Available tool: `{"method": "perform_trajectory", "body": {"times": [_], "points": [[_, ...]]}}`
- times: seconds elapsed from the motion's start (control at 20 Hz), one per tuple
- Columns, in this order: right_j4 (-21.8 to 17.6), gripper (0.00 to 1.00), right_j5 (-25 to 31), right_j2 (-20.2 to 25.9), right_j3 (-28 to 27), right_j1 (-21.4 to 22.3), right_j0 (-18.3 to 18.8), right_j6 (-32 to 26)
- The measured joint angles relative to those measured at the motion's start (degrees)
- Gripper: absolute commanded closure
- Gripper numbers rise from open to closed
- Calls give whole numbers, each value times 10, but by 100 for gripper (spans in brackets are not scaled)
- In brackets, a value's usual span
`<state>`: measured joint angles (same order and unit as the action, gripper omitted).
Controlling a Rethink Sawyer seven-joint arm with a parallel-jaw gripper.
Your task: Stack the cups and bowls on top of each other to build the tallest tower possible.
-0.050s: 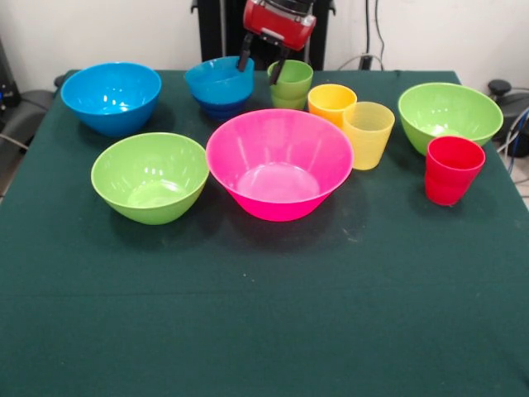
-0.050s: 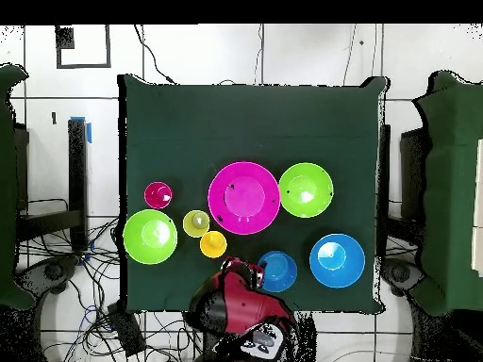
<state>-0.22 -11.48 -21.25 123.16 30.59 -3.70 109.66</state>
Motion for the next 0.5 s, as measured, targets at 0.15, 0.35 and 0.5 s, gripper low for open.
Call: {"method": "perform_trajectory", "body": {"times": [0.15,0.35,0.5], "points": [[3,0,0,0,0,1,-4,0],[6,0,0,0,0,1,-4,0],[6,0,0,0,0,1,-3,0]]}}
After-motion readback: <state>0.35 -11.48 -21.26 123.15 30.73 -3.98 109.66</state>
